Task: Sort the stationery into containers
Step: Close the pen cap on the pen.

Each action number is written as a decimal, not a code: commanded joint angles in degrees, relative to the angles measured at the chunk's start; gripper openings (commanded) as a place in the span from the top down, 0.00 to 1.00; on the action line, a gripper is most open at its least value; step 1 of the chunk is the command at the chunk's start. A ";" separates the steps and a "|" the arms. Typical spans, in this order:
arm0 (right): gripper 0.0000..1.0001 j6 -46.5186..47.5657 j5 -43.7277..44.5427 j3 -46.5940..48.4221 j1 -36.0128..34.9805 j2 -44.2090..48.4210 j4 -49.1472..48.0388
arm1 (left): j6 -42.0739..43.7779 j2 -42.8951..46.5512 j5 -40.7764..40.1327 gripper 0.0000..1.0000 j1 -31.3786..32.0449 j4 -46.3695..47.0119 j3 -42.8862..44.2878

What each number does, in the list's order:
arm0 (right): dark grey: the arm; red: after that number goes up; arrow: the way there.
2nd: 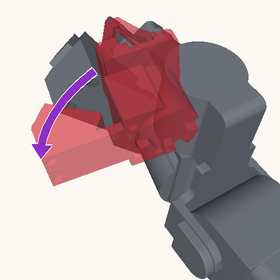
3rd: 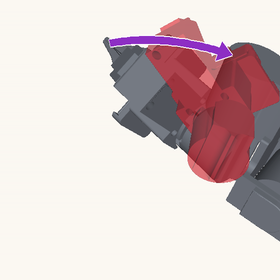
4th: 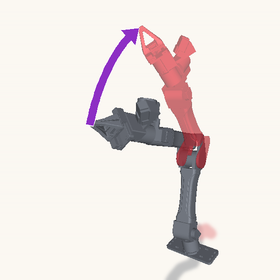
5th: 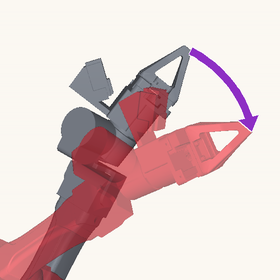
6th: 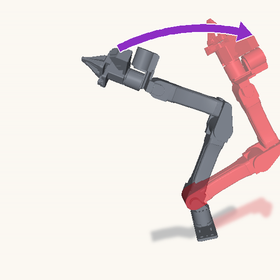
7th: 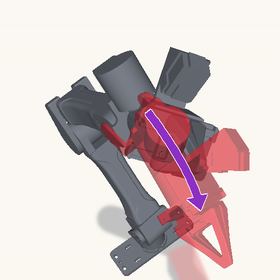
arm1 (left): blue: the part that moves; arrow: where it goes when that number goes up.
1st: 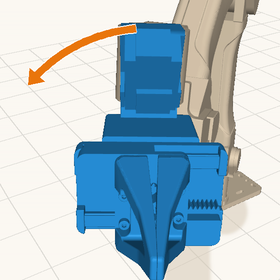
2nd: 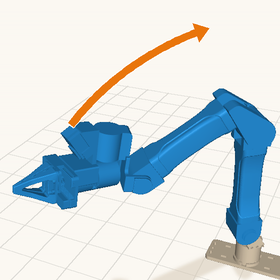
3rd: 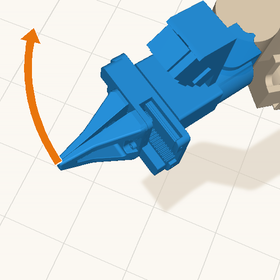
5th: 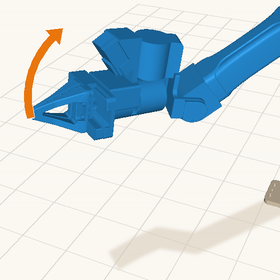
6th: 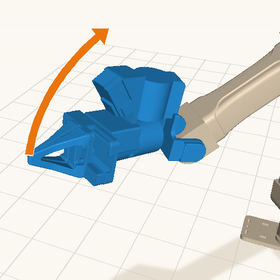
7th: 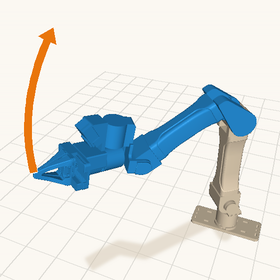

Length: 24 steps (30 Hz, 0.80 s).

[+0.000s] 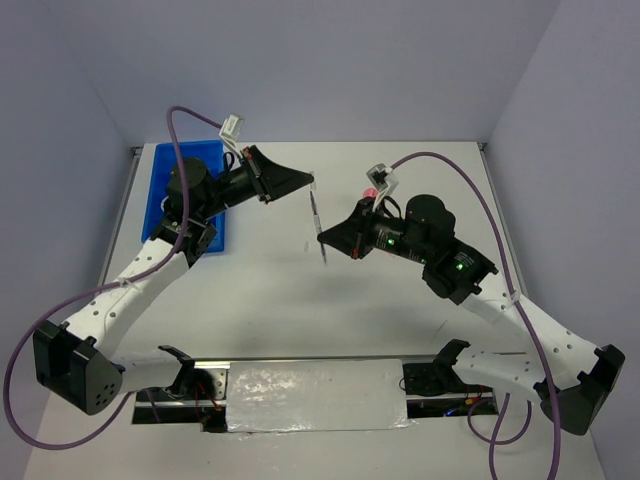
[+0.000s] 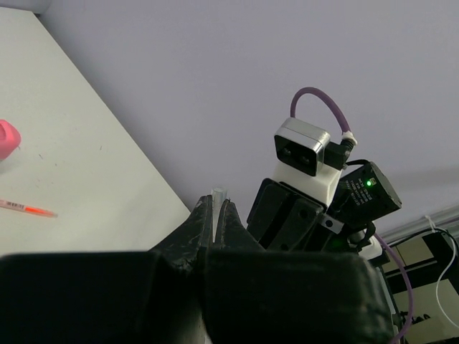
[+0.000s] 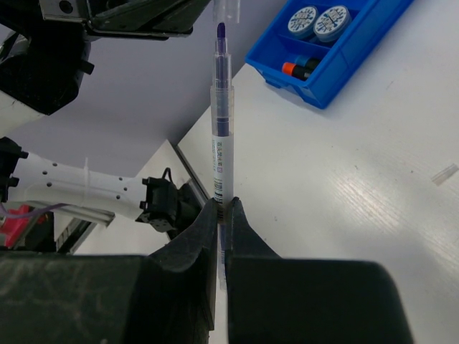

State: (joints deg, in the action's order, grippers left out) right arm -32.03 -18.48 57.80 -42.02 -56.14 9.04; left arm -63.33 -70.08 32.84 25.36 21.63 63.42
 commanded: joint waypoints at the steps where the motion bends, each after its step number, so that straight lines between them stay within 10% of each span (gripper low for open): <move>1: 1.00 0.65 -0.59 1.26 -0.17 1.20 0.01 | 2.07 0.04 -0.85 1.00 -0.84 1.84 3.38; 24: 1.00 1.27 -0.59 3.55 -0.17 0.86 1.95 | 3.39 1.79 -0.32 1.00 -1.28 0.35 0.48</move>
State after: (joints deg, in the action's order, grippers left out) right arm -31.83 -18.70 58.19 -42.02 -55.31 11.60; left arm -61.52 -70.28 32.67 24.18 20.10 64.49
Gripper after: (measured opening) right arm 0.038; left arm 0.043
